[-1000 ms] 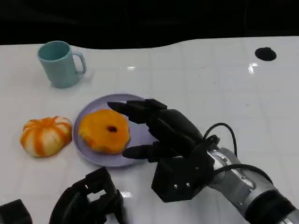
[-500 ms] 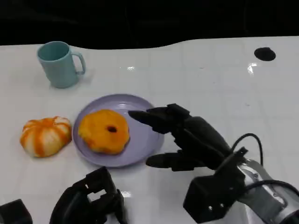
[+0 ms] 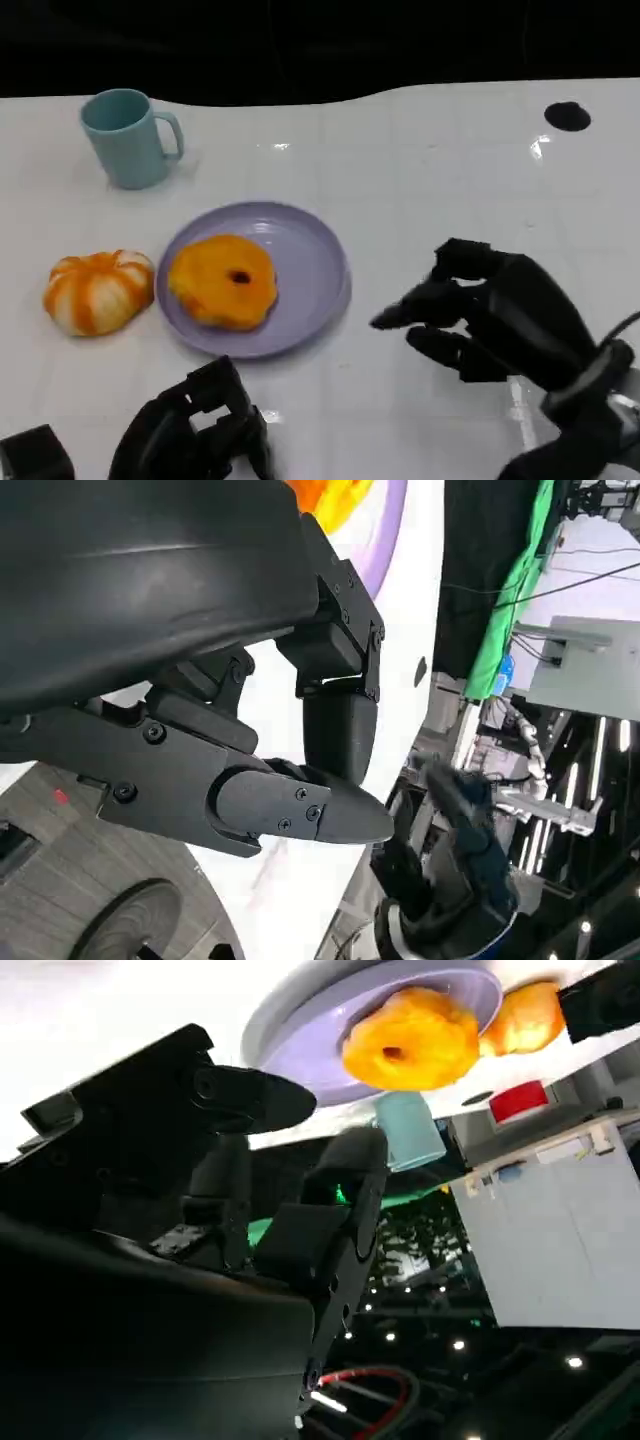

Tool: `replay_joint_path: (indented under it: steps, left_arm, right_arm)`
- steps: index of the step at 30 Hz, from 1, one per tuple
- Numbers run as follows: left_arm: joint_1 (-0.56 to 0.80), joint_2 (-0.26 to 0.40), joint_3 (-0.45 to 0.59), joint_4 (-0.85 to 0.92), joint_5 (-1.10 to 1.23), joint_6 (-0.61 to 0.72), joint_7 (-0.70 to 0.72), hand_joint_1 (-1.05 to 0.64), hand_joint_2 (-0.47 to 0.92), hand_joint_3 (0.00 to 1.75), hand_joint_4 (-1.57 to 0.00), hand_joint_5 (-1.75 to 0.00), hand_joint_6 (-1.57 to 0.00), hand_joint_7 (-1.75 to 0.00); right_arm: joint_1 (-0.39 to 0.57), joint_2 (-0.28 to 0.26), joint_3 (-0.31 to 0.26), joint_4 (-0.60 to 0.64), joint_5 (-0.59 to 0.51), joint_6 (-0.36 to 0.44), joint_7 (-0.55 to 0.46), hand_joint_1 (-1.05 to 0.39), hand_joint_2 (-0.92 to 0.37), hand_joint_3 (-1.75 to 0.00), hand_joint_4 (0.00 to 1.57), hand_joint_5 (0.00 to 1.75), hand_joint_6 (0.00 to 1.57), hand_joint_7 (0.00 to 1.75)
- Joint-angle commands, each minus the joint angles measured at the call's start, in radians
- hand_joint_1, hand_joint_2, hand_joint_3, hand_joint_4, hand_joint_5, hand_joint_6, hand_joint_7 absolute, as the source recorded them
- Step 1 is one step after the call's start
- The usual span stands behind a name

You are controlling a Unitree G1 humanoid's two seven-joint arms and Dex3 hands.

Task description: Grasp the bread from the table and place it into the plate.

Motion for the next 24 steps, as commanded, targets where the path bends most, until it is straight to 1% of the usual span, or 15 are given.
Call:
replay_joint_path:
  steps: [1, 3, 5, 6, 7, 8, 10, 11, 12, 14, 17, 19, 21, 24]
  left_arm:
    - [-0.004, 0.009, 0.000, -0.003, 0.003, 0.002, 0.011, -0.65, 0.92, 0.22, -0.82, -1.75, -0.70, -1.58]
    - [-0.004, 0.009, 0.000, -0.003, 0.004, 0.003, 0.012, -0.65, 0.92, 0.22, -0.81, -1.75, -0.70, -1.58]
    - [-0.005, 0.008, 0.000, 0.001, 0.003, -0.002, 0.008, -0.65, 0.92, 0.22, -0.81, -1.75, -0.70, -1.58]
    - [-0.006, 0.008, 0.000, 0.002, 0.003, -0.004, 0.007, -0.64, 0.92, 0.23, -0.81, -1.75, -0.70, -1.58]
    - [-0.005, 0.008, 0.000, 0.000, 0.003, -0.002, 0.008, -0.64, 0.92, 0.23, -0.81, -1.75, -0.69, -1.58]
    - [-0.005, 0.008, 0.000, -0.002, 0.002, 0.003, 0.009, -0.65, 0.92, 0.23, -0.81, -1.75, -0.70, -1.58]
    - [-0.005, 0.008, 0.000, -0.003, -0.002, 0.009, 0.007, -0.65, 0.92, 0.22, -0.81, -1.75, -0.70, -1.58]
    - [-0.005, 0.009, 0.000, -0.003, -0.001, 0.009, 0.008, -0.65, 0.92, 0.21, -0.81, -1.75, -0.70, -1.58]
    - [-0.005, 0.009, 0.001, -0.003, -0.001, 0.010, 0.007, -0.66, 0.92, 0.21, -0.81, -1.75, -0.70, -1.58]
    - [-0.005, 0.012, 0.001, -0.004, 0.000, 0.009, 0.005, -0.66, 0.92, 0.21, -0.81, -1.75, -0.70, -1.58]
    - [-0.006, 0.014, 0.002, -0.003, -0.002, 0.014, 0.003, -0.66, 0.92, 0.21, -0.80, -1.75, -0.69, -1.58]
    - [-0.008, 0.015, 0.005, 0.001, -0.004, 0.010, -0.001, -0.66, 0.92, 0.20, -0.80, -1.75, -0.69, -1.58]
    - [-0.008, 0.015, 0.007, 0.002, -0.006, 0.009, -0.003, -0.66, 0.92, 0.20, -0.80, -1.75, -0.69, -1.58]
    - [-0.003, 0.018, 0.008, -0.007, -0.002, 0.015, 0.005, -0.65, 0.92, 0.21, -0.80, -1.75, -0.69, -1.57]
  right_arm:
    - [0.047, -0.061, -0.034, -0.025, -0.023, -0.017, -0.066, -0.20, -0.66, -0.81, 0.81, 1.68, 0.90, 1.19]
    - [0.075, -0.079, -0.047, -0.049, -0.028, -0.009, -0.070, -0.23, -0.66, -0.87, 0.83, 1.72, 0.86, 1.31]
    - [0.109, -0.096, -0.063, -0.077, -0.020, -0.007, -0.066, -0.23, -0.63, -0.92, 0.86, 1.74, 0.76, 1.52]
    - [0.125, -0.102, -0.070, -0.089, -0.015, -0.006, -0.064, -0.23, -0.62, -0.93, 0.87, 1.74, 0.72, 1.59]
    - [0.147, -0.110, -0.079, -0.106, -0.005, -0.003, -0.054, -0.22, -0.60, -0.94, 0.88, 1.75, 0.68, 1.66]
    - [0.169, -0.117, -0.088, -0.124, 0.004, 0.003, -0.041, -0.21, -0.60, -0.95, 0.88, 1.75, 0.67, 1.69]
    - [0.207, -0.125, -0.104, -0.155, 0.020, 0.008, -0.023, -0.19, -0.52, -1.07, 0.86, 1.75, 0.71, 1.57]
    - [0.227, -0.127, -0.111, -0.168, 0.024, 0.010, -0.022, -0.18, -0.44, -1.16, 0.85, 1.74, 0.75, 1.48]
    - [0.248, -0.126, -0.118, -0.183, 0.029, 0.015, -0.021, -0.18, -0.39, -1.22, 0.85, 1.74, 0.77, 1.42]
    - [0.291, -0.119, -0.131, -0.209, 0.048, 0.024, -0.007, -0.18, -0.38, -1.25, 0.85, 1.74, 0.78, 1.38]
    - [0.344, -0.109, -0.141, -0.244, 0.077, 0.040, 0.022, -0.19, -0.39, -1.22, 0.85, 1.73, 0.81, 1.31]
    - [0.369, -0.098, -0.143, -0.257, 0.088, 0.050, 0.034, -0.19, -0.40, -1.21, 0.85, 1.73, 0.82, 1.28]
    - [0.379, -0.088, -0.143, -0.256, 0.088, 0.053, 0.034, -0.19, -0.40, -1.21, 0.85, 1.73, 0.81, 1.30]
    - [0.383, -0.072, -0.140, -0.239, 0.063, 0.059, 0.015, -0.18, -0.41, -1.19, 0.85, 1.74, 0.79, 1.39]
